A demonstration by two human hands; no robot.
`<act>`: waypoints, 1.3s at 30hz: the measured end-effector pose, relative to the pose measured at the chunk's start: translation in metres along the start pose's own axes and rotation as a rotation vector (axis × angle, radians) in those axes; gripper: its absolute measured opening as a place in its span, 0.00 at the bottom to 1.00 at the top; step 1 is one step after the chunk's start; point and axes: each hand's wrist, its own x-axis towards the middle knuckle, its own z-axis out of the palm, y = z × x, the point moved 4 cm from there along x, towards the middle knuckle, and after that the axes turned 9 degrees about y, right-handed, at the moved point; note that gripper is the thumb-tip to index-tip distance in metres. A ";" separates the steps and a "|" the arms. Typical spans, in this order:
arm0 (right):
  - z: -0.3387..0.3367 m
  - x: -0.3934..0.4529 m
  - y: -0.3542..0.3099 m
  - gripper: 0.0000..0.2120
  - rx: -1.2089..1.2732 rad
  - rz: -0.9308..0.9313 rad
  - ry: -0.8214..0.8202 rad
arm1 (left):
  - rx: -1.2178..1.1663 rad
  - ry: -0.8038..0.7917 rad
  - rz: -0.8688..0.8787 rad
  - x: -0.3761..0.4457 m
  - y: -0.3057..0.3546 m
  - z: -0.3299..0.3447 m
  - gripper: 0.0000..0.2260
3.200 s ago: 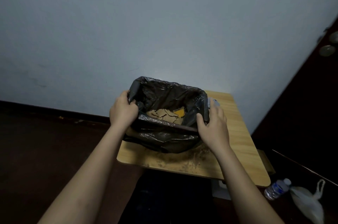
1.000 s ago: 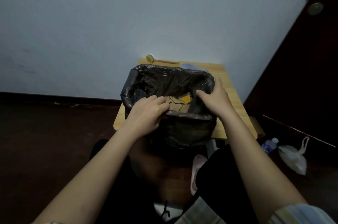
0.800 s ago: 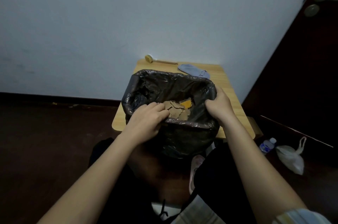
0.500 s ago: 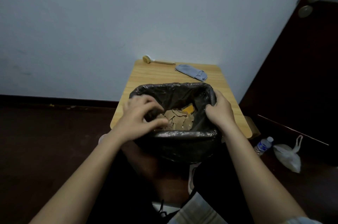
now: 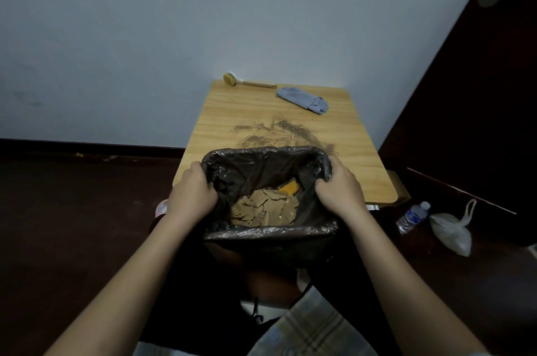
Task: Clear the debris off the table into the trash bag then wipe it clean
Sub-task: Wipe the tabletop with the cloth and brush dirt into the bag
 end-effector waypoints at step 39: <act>0.131 -0.017 0.081 0.33 -0.459 0.022 -0.293 | 0.082 -0.306 -0.320 0.008 -0.081 0.155 0.12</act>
